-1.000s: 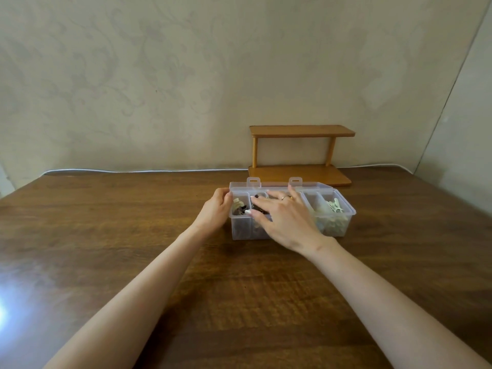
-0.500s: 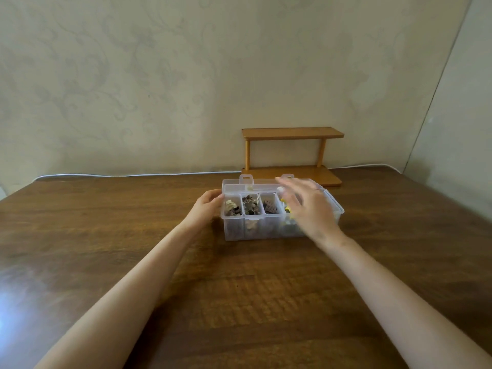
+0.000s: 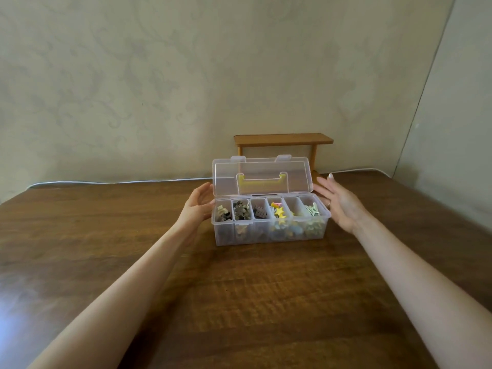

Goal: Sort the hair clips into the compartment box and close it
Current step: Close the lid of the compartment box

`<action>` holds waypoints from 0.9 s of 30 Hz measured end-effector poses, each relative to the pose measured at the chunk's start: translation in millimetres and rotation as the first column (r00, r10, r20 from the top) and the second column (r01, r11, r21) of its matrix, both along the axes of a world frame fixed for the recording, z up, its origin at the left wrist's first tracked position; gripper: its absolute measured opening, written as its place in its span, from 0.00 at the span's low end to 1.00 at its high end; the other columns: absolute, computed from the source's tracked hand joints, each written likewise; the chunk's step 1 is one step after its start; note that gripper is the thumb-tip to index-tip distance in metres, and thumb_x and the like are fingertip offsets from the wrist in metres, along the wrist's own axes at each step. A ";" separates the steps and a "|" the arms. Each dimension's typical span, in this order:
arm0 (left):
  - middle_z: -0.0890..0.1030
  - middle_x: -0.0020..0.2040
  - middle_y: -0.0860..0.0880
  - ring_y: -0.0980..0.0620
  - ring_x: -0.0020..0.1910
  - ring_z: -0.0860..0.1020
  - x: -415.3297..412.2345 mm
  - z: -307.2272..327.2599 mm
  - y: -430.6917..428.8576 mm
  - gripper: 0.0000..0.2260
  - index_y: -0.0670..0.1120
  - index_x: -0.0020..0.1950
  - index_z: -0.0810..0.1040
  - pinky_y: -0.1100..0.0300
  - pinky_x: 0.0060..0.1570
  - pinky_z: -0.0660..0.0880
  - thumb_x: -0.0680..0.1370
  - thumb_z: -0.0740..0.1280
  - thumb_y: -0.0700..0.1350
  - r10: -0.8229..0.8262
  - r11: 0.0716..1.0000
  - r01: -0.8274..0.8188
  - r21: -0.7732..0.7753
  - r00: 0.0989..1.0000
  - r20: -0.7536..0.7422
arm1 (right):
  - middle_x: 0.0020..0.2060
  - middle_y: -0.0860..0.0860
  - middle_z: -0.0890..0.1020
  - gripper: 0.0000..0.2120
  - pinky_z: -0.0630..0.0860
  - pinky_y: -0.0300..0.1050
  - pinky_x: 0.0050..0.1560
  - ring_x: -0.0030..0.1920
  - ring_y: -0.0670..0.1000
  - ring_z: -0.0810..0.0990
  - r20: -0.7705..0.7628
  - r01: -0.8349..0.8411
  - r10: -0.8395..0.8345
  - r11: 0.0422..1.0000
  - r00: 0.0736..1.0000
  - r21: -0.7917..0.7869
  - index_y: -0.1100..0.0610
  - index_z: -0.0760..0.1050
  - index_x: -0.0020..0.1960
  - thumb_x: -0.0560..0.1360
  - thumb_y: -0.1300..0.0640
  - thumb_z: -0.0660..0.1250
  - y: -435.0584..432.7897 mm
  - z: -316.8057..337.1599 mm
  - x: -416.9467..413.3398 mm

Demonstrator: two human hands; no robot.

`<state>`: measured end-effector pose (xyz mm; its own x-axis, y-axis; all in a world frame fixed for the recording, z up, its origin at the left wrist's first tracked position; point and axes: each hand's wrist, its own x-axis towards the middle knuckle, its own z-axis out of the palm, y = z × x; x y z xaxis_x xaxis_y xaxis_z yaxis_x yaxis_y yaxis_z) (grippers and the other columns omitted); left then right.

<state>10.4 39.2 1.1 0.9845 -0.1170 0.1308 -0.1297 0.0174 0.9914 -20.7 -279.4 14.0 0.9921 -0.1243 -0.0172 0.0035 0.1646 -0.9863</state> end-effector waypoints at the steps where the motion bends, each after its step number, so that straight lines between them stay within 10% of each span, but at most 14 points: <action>1: 0.70 0.67 0.52 0.49 0.64 0.72 0.4 2.3 -0.4 0.27 0.48 0.73 0.62 0.55 0.54 0.75 0.76 0.63 0.32 0.003 1.000 -0.003 0.002 1.000 0.014 | 0.70 0.51 0.69 0.28 0.66 0.55 0.68 0.67 0.53 0.70 0.015 0.009 -0.010 1.000 1.000 0.028 0.54 0.60 0.74 0.79 0.42 0.54 0.4 1.2 0.5; 14: 0.73 0.67 0.49 0.52 0.67 0.70 -22.2 5.6 -0.1 0.22 0.46 0.69 0.69 0.49 0.70 0.62 0.82 0.50 0.56 0.011 0.998 -0.011 -0.067 1.000 0.001 | 0.65 0.52 0.75 0.30 0.65 0.53 0.70 0.66 0.51 0.72 0.111 0.002 -0.008 0.999 0.994 0.048 0.60 0.71 0.67 0.77 0.39 0.53 -5.1 1.9 -15.0; 18: 0.65 0.73 0.46 0.46 0.71 0.63 -31.4 0.2 -5.9 0.25 0.49 0.73 0.62 0.46 0.71 0.60 0.79 0.53 0.58 0.046 0.983 -0.057 0.176 0.997 0.065 | 0.68 0.49 0.72 0.25 0.63 0.50 0.71 0.67 0.48 0.71 0.119 0.002 0.005 0.998 0.993 -0.057 0.55 0.71 0.67 0.77 0.41 0.57 2.5 -4.1 -28.4; 27: 0.62 0.74 0.50 0.49 0.71 0.63 -48.1 -8.5 -10.5 0.21 0.51 0.73 0.59 0.52 0.67 0.63 0.80 0.57 0.50 0.033 0.988 -0.039 0.147 0.999 0.041 | 0.64 0.50 0.75 0.19 0.69 0.47 0.62 0.64 0.51 0.72 0.103 0.093 -0.080 0.988 0.991 -0.123 0.51 0.71 0.68 0.78 0.58 0.58 14.5 -16.5 -40.4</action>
